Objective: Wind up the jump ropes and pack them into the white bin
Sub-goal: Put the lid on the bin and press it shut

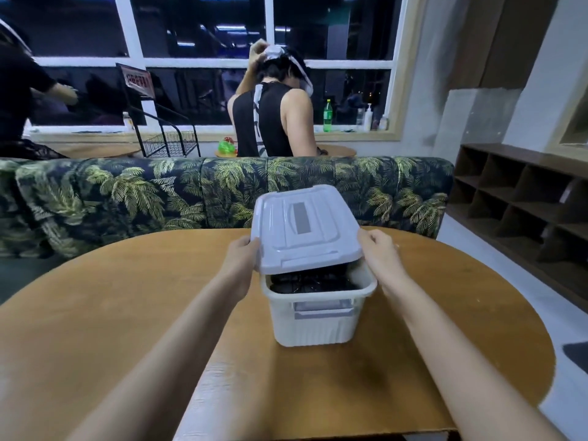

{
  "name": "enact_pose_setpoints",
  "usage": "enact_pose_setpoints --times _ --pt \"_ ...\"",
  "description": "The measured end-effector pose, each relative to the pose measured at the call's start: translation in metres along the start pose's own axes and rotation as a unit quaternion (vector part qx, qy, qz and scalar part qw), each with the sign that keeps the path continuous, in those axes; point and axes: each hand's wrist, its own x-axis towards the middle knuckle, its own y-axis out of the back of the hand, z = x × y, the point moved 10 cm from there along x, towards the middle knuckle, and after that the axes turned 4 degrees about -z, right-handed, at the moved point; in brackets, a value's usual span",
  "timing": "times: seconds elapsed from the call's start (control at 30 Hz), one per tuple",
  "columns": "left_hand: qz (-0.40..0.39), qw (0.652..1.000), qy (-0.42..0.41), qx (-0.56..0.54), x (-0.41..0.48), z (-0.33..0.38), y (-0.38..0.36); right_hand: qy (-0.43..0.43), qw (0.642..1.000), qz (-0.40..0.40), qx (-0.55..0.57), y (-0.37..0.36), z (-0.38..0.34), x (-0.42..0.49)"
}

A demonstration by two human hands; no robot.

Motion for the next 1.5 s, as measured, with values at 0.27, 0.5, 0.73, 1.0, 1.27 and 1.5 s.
enact_pose_setpoints --times 0.27,0.5,0.73,1.0,1.27,1.5 --pt "-0.017 0.999 -0.045 0.019 -0.017 -0.005 -0.006 0.074 0.991 -0.094 -0.060 -0.021 0.019 -0.026" --pt "0.073 0.898 -0.363 0.236 -0.065 0.047 -0.004 0.211 0.966 -0.107 -0.101 -0.008 0.003 -0.049" --pt "-0.075 0.886 -0.355 0.288 -0.075 0.024 -0.026 0.244 0.952 -0.183 -0.015 0.000 0.003 -0.047" --pt "-0.063 0.842 -0.418 0.335 -0.086 0.024 -0.032 0.336 0.926 -0.142 -0.094 0.009 0.002 -0.062" --pt "-0.049 0.767 -0.509 0.387 -0.117 0.023 -0.042 0.449 0.858 -0.063 -0.242 0.006 -0.006 -0.087" --pt "-0.016 0.785 -0.505 0.358 -0.109 0.007 -0.044 0.421 0.883 -0.043 -0.203 -0.008 -0.003 -0.088"
